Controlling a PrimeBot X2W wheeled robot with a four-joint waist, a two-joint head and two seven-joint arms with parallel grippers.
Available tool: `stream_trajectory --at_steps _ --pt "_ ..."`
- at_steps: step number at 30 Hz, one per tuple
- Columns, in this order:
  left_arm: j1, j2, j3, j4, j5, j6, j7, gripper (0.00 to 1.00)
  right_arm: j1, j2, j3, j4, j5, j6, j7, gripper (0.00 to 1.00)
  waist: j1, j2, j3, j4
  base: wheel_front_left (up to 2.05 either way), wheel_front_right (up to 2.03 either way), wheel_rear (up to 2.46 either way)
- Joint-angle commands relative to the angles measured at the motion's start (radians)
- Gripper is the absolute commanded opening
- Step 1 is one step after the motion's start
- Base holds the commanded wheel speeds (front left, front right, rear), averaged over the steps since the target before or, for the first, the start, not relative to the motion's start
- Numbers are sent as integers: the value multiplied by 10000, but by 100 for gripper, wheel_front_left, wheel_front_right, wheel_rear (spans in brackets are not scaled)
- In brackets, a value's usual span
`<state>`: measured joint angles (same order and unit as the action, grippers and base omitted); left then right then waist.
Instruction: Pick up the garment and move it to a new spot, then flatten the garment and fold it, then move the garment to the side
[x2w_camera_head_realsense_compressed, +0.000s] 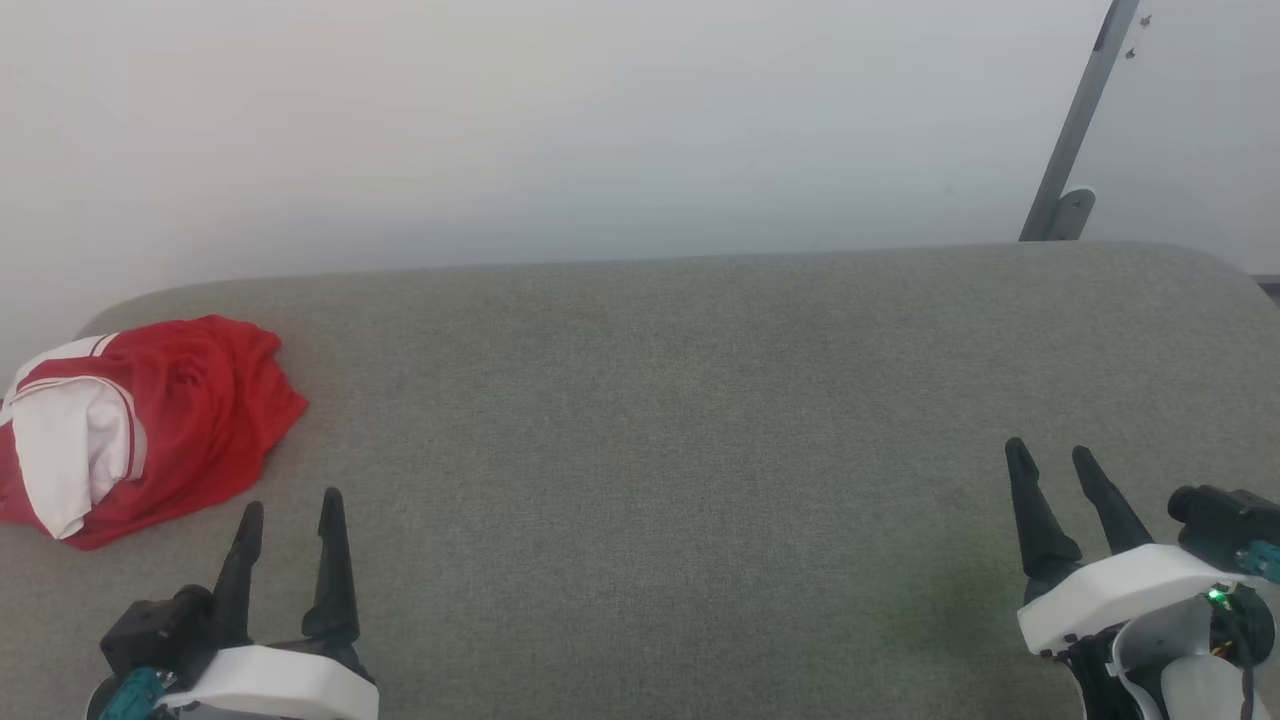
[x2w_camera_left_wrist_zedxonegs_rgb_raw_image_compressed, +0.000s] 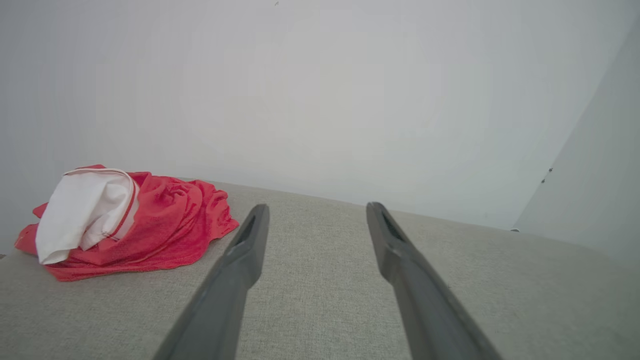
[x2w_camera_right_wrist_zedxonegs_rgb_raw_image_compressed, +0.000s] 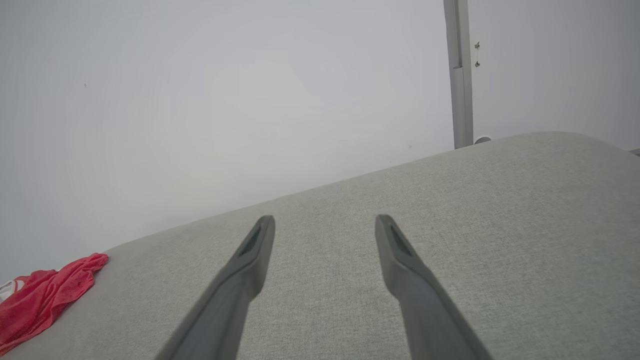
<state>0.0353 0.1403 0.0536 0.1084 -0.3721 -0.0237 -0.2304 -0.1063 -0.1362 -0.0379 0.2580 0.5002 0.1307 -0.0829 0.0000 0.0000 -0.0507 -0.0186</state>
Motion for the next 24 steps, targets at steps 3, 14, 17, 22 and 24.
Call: stream_trajectory --at_steps 3,14,17,22,24 --pt "53 -31 51 -71 340 -66 -127 100 -93 -82 27 -91 -298 0 -113 100 0 0 -20 -3 0 0 0" --pt "169 -38 109 -126 1125 -88 -322 100 -77 -102 74 -90 -949 0 -233 100 0 0 -98 -22 0 0 0" --pt "206 -46 122 -147 1289 -99 -369 100 -74 -106 79 -93 -1095 0 -252 100 0 0 -116 -23 0 0 0" --pt "205 -63 149 -110 1301 -147 -362 100 -55 -72 56 -92 -1108 0 -226 100 0 0 -116 -24 0 0 0" --pt "204 -70 167 -109 1302 -152 -362 100 -46 -56 42 -99 -1105 0 -223 100 0 0 -116 -24 0 0 0"
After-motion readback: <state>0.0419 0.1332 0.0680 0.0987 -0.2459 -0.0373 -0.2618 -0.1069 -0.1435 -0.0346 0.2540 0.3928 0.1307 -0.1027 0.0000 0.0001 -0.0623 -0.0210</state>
